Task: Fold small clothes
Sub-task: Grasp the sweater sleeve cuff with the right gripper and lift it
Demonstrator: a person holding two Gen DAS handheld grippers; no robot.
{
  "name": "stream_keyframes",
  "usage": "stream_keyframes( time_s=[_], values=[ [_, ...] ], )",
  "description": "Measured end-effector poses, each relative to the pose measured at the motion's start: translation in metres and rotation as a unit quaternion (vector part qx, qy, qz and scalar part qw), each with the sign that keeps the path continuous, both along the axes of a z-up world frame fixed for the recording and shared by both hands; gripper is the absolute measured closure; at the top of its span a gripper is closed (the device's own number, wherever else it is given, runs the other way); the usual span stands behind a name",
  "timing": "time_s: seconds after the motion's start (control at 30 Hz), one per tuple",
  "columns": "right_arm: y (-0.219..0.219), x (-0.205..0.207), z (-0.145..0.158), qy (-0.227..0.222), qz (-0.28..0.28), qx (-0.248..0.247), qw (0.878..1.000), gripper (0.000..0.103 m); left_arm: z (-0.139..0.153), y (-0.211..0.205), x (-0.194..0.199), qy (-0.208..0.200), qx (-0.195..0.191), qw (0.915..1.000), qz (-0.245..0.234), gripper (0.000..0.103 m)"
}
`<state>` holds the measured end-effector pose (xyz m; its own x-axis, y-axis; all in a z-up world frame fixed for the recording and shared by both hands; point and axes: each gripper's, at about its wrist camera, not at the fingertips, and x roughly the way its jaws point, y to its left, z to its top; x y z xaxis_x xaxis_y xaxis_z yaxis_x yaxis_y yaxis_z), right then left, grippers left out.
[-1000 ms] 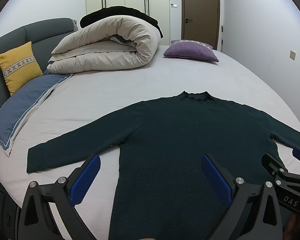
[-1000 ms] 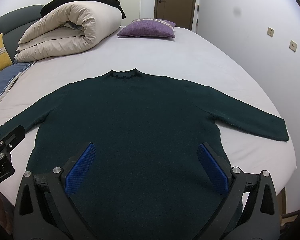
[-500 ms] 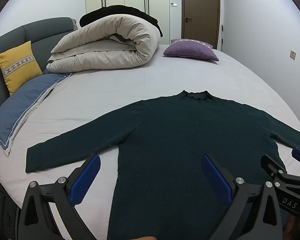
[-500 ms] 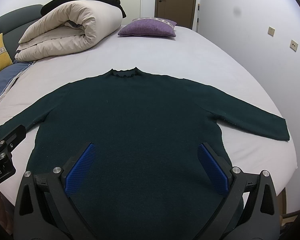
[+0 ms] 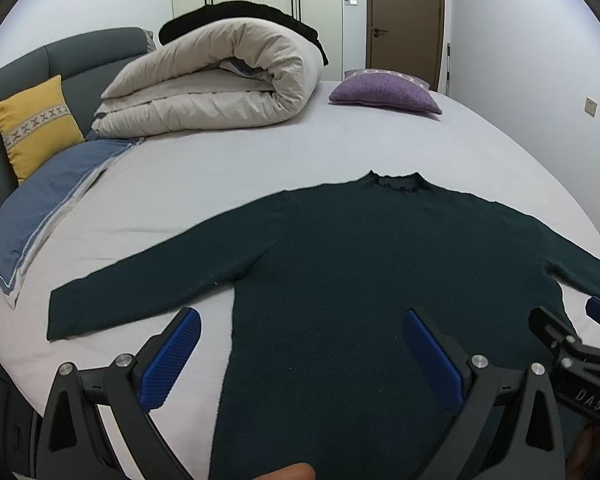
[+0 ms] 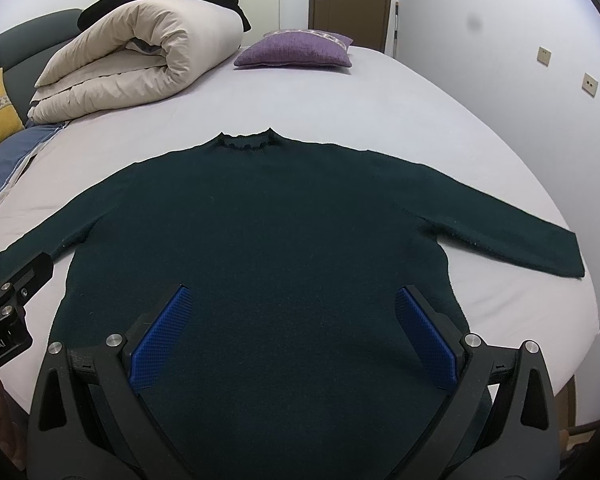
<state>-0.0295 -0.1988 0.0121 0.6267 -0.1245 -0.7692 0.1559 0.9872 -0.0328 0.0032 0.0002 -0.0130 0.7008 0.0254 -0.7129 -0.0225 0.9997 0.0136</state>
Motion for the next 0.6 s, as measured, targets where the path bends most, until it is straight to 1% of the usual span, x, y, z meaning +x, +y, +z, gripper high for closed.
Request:
stream_keyframes(
  time_s=[0.13,0.23,0.3,0.33,0.37,0.4,0.43,0.47,0.5,0.53,0.57,0.6],
  values=[
    [-0.039,0.0,0.003,-0.022,-0.011,0.037,0.999,0.0,-0.005,0.002,0.005,0.014,-0.025,0.9996,-0.007,0.0],
    [-0.115,-0.008,0.005,-0.055,-0.07,0.104,0.991,0.0,-0.009,0.001,0.01,0.016,-0.039,0.999,-0.012,0.0],
    [-0.176,-0.018,0.0,-0.071,-0.122,0.158,0.977,0.001,-0.012,0.001,0.016,0.027,-0.054,0.9981,-0.016,0.0],
    [-0.209,-0.024,-0.004,-0.08,-0.15,0.186,0.968,0.004,-0.014,0.002,0.021,0.035,-0.066,0.9971,-0.019,0.0],
    [-0.249,-0.033,-0.01,-0.09,-0.184,0.219,0.954,0.007,-0.016,0.002,0.025,0.044,-0.082,0.9955,-0.022,0.0],
    [-0.285,-0.043,-0.019,-0.099,-0.217,0.251,0.938,0.015,-0.019,0.002,0.031,0.051,-0.105,0.9928,-0.027,0.0],
    [-0.318,-0.053,-0.028,-0.104,-0.252,0.279,0.921,0.02,-0.02,0.002,0.034,0.052,-0.119,0.9911,-0.029,0.0],
    [-0.352,-0.066,-0.039,-0.112,-0.289,0.304,0.901,0.022,-0.022,0.001,0.038,0.052,-0.13,0.9897,-0.031,0.0],
    [-0.387,-0.081,-0.05,-0.125,-0.327,0.328,0.877,0.026,-0.024,-0.001,0.043,0.048,-0.139,0.9885,-0.033,0.0],
    [-0.407,-0.091,-0.057,-0.131,-0.346,0.337,0.866,0.032,-0.025,-0.004,0.044,0.042,-0.14,0.9886,-0.034,0.0],
    [-0.433,-0.1,-0.067,-0.132,-0.37,0.347,0.852,0.034,-0.024,-0.009,0.046,0.031,-0.138,0.9893,-0.036,0.0],
    [-0.448,-0.105,-0.073,-0.132,-0.383,0.352,0.844,0.037,-0.024,-0.014,0.049,0.017,-0.135,0.9899,-0.038,0.0]
  ],
)
